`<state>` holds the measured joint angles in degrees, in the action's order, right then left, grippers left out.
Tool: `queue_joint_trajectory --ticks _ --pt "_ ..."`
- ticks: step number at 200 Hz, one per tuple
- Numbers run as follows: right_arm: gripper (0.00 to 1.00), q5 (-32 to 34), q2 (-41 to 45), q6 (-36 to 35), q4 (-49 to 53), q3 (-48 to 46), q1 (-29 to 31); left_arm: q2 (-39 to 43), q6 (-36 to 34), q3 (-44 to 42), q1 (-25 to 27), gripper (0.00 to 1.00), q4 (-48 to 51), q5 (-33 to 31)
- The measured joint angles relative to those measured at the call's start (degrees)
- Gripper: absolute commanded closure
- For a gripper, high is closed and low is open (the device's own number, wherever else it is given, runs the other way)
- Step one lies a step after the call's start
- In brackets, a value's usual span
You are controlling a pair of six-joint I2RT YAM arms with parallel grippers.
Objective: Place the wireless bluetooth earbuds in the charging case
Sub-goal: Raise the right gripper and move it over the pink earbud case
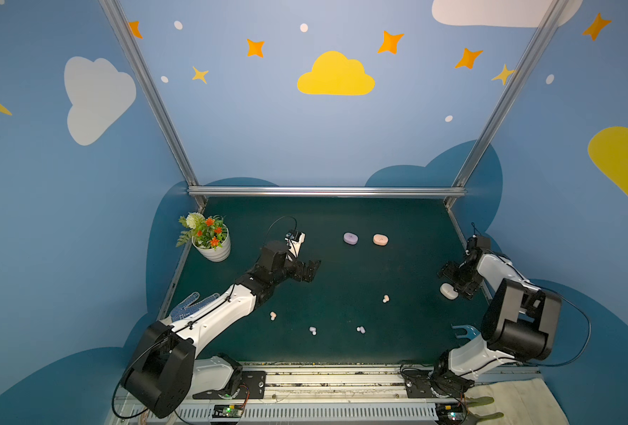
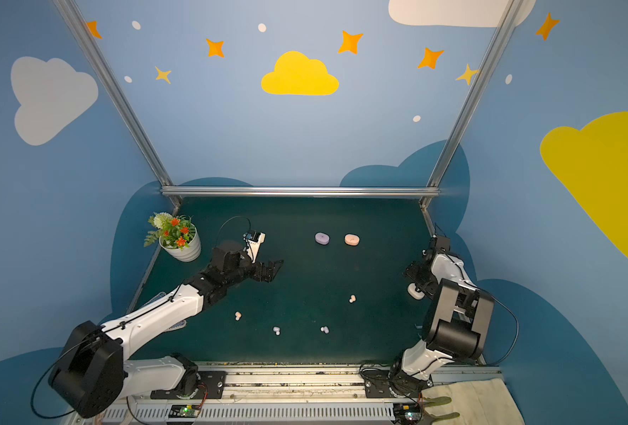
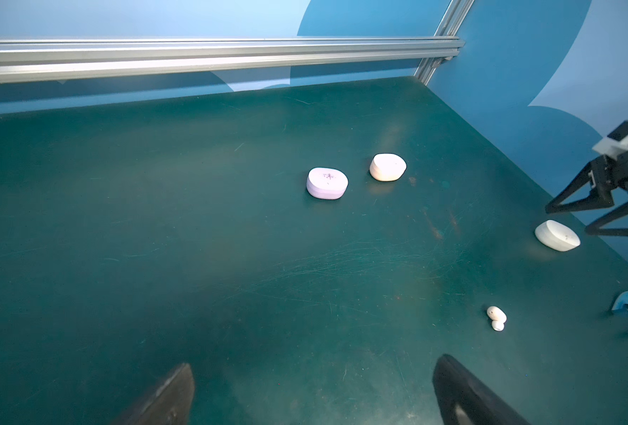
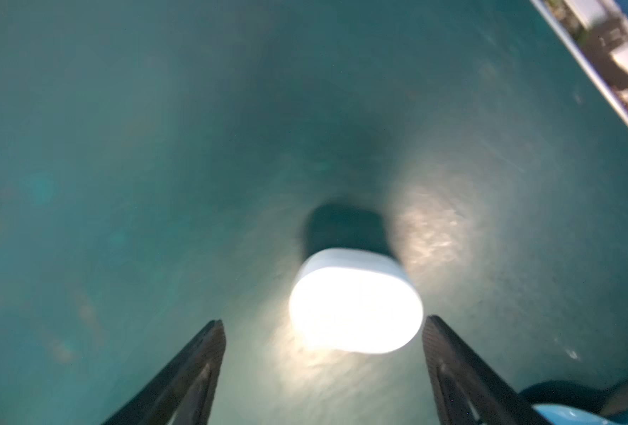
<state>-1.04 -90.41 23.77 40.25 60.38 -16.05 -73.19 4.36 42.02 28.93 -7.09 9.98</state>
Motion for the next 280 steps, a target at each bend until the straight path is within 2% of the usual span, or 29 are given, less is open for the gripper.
queue_joint_trajectory --ticks 66,131,183,257,280 --pt "0.17 -4.22 -3.82 -2.6 4.02 13.18 11.41 -0.94 1.99 -0.66 -0.02 0.0 -0.48 1.2" --pt "0.17 -4.61 -19.58 -3.21 6.34 30.62 20.26 -2.14 2.29 -0.68 -0.04 0.0 -0.81 2.6" --pt "0.17 -2.95 -30.34 -3.65 8.96 42.64 23.82 -2.16 2.19 -0.68 -0.72 0.0 -0.79 3.1" --pt "0.17 -0.5 -39.71 -2.56 12.37 53.79 25.59 -3.3 2.12 -0.68 -2.32 0.0 -0.81 3.96" --pt "0.14 -0.44 -42.47 -2.14 13.81 57.92 26.4 -3.72 2.1 -0.68 -2.62 0.0 -0.79 4.17"
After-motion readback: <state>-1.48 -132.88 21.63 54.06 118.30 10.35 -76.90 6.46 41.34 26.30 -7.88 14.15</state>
